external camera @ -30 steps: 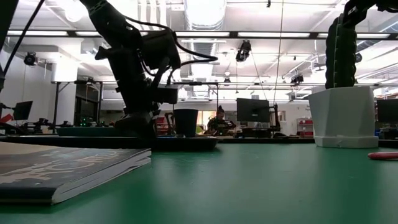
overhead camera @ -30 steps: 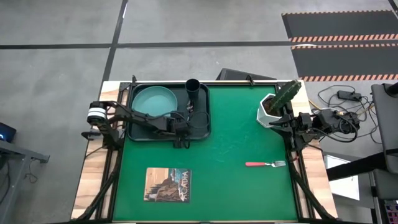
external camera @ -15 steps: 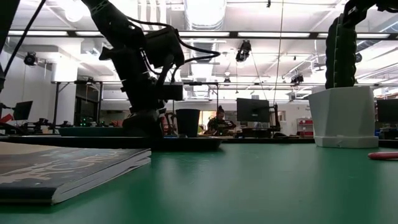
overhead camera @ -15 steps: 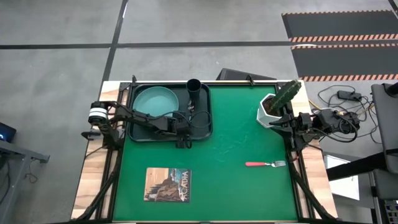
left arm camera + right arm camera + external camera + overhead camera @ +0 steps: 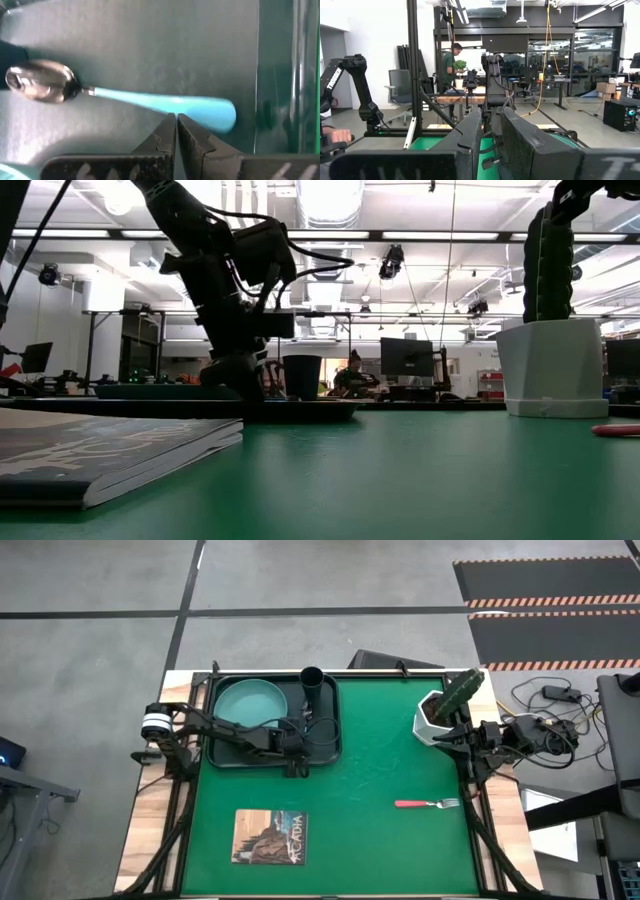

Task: Pick and place plate/cup/fork/spoon on tray
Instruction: Put the blue spoon on the black tray to the right of the green plate

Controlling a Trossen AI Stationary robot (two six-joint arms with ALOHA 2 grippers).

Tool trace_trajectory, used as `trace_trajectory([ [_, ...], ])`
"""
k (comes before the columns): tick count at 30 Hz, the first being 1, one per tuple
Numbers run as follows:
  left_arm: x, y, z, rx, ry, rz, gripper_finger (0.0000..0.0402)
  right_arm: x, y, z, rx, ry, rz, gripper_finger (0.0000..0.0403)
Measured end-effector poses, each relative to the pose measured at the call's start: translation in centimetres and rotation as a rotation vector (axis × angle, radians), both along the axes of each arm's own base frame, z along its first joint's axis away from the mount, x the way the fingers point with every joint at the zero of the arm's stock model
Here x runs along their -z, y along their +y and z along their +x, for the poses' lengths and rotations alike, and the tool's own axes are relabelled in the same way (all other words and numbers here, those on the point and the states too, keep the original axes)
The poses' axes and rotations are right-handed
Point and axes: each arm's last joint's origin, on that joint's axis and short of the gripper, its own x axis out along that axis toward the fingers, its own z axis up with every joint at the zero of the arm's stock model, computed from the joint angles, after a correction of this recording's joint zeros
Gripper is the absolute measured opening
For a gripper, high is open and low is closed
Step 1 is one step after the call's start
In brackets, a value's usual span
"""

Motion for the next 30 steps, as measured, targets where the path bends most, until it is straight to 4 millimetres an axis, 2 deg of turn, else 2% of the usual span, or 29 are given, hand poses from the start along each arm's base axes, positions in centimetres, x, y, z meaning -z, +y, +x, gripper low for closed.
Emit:
trace_trajectory([
  [7,-0.2,0.0,-0.4,-0.020,0.010,-0.012,0.0000,0.0,0.0,0.0,0.001,0.000,-0.002,0.0063],
  [14,0.6,0.0,0.2,-0.021,-0.008,-0.013,0.0000,0.0,0.0,0.0,0.000,0.001,0.000,0.0063],
  [30,0.3,-0.1,0.6,-0.017,-0.052,-0.013,0.0000,0.1,0.0,0.0,0.001,0.006,-0.004,0.0063],
])
